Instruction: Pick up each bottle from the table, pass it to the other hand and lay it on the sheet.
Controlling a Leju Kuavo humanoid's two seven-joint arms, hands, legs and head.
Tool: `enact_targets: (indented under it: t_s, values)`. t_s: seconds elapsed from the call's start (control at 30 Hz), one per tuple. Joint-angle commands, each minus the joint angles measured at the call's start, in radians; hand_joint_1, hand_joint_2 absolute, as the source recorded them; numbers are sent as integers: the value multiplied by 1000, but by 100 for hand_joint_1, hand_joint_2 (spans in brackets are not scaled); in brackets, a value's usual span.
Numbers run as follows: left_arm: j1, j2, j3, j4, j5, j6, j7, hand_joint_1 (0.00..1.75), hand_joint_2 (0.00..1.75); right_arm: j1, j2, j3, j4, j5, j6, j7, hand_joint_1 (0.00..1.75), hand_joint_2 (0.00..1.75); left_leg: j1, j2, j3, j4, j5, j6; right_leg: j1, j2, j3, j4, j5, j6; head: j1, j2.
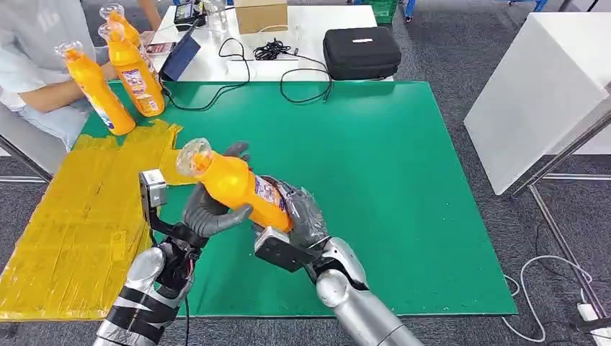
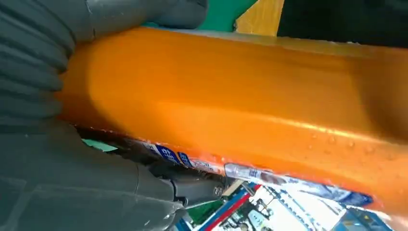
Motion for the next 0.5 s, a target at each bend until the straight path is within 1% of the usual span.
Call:
enact_targets:
  t_s: [0.03, 0.07, 0.1, 0.13, 0.2, 0.23, 0.27, 0.3, 0.33, 0.37, 0.4, 0.43, 0.47, 0.5]
  values:
    - [-69, 22, -52, 96, 9, 5, 7, 0, 175, -60, 32, 124, 182, 22, 2, -1, 173, 175, 1, 0, 3, -1, -1, -1, 1, -1, 3, -1, -1, -1, 0, 0]
    - [-70, 18, -47, 98, 11, 12, 5, 0, 175, -62, 33, 127, 188, 22, -3, -3, 175, 175, 1, 0, 5, -1, -2, -1, 2, -1, 5, -1, -2, -2, 0, 0]
    - [-69, 15, -42, 97, 11, 21, 4, 0, 175, -66, 32, 132, 192, 13, -7, -5, 171, 175, 1, 0, 3, -1, 0, -1, 1, -1, 3, -1, -1, -1, 0, 0]
    - [-66, 9, -33, 95, 13, 37, -1, 21, 175, -66, 30, 133, 189, 8, -9, -4, 171, 175, 2, -1, 5, 0, -2, -1, 2, -2, 5, -1, -2, -1, 0, 0]
    - [-65, 8, -32, 94, 13, 41, -1, 21, 175, -68, 27, 133, 187, 6, -9, -3, 171, 175, 1, 0, 2, -1, 0, -1, 1, -1, 2, -1, -1, -1, 0, 0]
    - [-65, 8, -32, 94, 13, 41, -1, 89, 175, -68, 27, 133, 187, 6, -9, -3, 175, 175, 1, 0, 4, -1, -1, -1, 1, -2, 4, -1, -2, -1, 0, 0]
    - [-61, 4, -24, 89, 16, 50, -3, 169, 175, -69, 24, 132, 181, 0, -6, 0, 171, 175, 1, -1, 3, 0, -1, -1, 1, -1, 3, -1, -1, -1, 0, 0]
    - [-61, 3, -20, 89, 18, 55, -3, 175, 175, -70, 23, 131, 181, -1, -6, 2, 175, 175, 1, -1, 4, 0, -1, -1, 2, -2, 5, -1, -2, -1, 0, 0]
    - [-61, 3, -20, 89, 18, 55, -3, 175, 175, -71, 21, 130, 181, -2, -6, 3, 175, 175, 1, 0, 3, -1, -1, -1, 1, -2, 3, -1, -1, -1, 0, 0]
    - [-61, 4, -18, 89, 18, 57, -3, 175, 175, -72, 20, 129, 181, -5, -5, 4, 175, 175, 1, -1, 5, -1, -2, -1, 2, -2, 6, -1, -2, -1, 0, 0]
    - [-61, 4, -18, 89, 18, 57, -3, 175, 175, -72, 20, 128, 181, -6, -5, 4, 173, 175, 1, -1, 4, -1, -1, -1, 1, -2, 4, -1, -2, -1, 0, 0]
    - [-61, 3, -18, 90, 18, 58, -3, 175, 175, -72, 18, 126, 181, -8, -6, 5, 175, 175, 1, -1, 3, -1, 0, -1, 1, -2, 3, -1, -1, -1, 0, 0]
    - [-60, 3, -18, 90, 18, 58, -3, 175, 175, -71, 18, 126, 180, -9, -6, 5, 175, 175, 1, -1, 5, 0, -2, -1, 2, -2, 5, -1, -2, -1, 0, 0]
    - [-60, 3, -18, 90, 18, 58, -3, 175, 175, -71, 18, 126, 180, -9, -6, 5, 175, 175, 1, -1, 4, -1, -1, -1, 1, -2, 4, -1, -2, -1, 0, 0]
